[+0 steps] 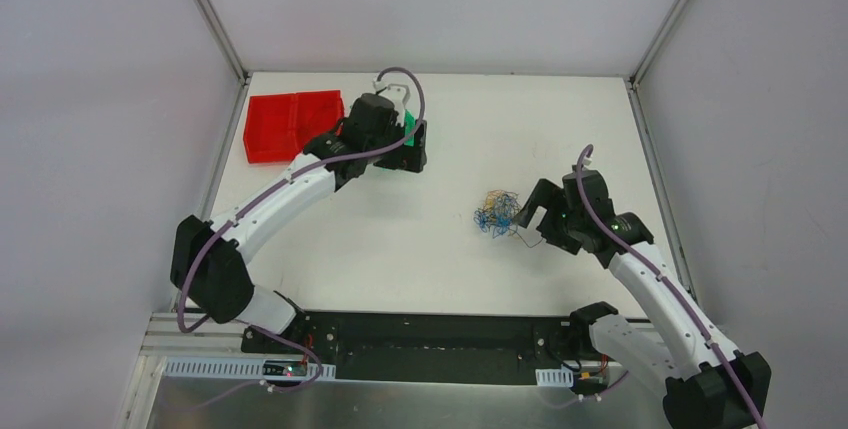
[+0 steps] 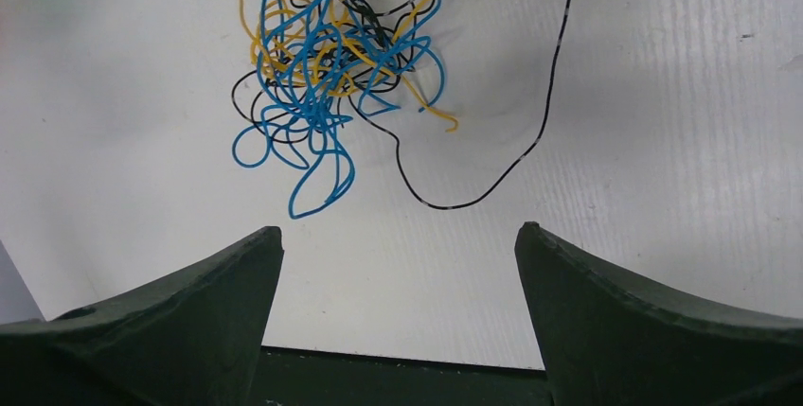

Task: Untangle the cables
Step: Untie the cable.

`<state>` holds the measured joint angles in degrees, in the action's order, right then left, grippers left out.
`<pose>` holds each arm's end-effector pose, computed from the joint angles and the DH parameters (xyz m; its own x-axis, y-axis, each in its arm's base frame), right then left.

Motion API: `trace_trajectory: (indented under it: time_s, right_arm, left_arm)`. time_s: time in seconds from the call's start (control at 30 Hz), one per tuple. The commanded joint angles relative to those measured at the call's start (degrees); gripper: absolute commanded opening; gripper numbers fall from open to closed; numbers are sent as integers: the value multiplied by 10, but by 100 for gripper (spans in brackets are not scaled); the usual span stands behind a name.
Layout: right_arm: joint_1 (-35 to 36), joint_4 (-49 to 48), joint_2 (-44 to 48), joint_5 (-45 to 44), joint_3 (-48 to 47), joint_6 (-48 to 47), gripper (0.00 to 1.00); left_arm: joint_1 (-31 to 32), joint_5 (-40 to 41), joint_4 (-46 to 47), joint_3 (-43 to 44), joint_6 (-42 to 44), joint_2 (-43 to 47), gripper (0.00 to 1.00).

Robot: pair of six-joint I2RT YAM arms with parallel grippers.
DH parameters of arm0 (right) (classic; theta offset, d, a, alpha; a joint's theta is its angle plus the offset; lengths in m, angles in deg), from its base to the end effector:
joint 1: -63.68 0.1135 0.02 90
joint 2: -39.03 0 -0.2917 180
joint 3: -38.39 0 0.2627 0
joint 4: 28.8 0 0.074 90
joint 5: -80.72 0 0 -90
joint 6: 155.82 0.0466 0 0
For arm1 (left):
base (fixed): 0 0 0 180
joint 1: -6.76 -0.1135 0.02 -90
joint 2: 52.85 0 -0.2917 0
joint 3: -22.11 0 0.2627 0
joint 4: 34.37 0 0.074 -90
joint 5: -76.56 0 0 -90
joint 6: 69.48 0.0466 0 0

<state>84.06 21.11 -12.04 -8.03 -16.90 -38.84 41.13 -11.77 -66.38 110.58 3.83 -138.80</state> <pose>0.1711 0.0647 0.2735 -0.7622 0.2007 -0.6154 -0.0187 0.9435 0.3308 0.3035 -0.2060 0.3567 -0.5453 0.0251 -0.8379 0.4038 0.8838 -0.2362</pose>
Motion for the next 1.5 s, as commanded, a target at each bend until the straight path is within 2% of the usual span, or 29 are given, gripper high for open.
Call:
trace_trajectory:
  time_s: [0.0, 0.23, 0.4, 0.57, 0.97, 1.13, 1.47]
  right_arm:
    - [-6, -22, 19, -34, 17, 21, 96]
    - [-7, -69, 19, -20, 53, 37, 93]
    - [-7, -73, 15, -19, 46, 41, 93]
    - [-7, -73, 3, -21, 34, 35, 92]
    - [-7, -74, -56, -45, 16, 17, 90]
    - [-9, -98, -77, -51, 27, 16, 84]
    - [-9, -158, -153, -40, 34, 12, 81]
  left_arm:
    - [18, -32, 27, -81, -29, 78, 98]
    - [33, -67, 135, -224, -26, 168, 98]
    - [36, -94, 181, -260, -23, 186, 98]
    - [37, -111, 269, -310, -36, 196, 97]
    - [39, -142, 316, -363, -77, 218, 97]
    - [48, -151, 322, -377, -76, 220, 97]
    - [63, -179, 394, -379, -78, 154, 95]
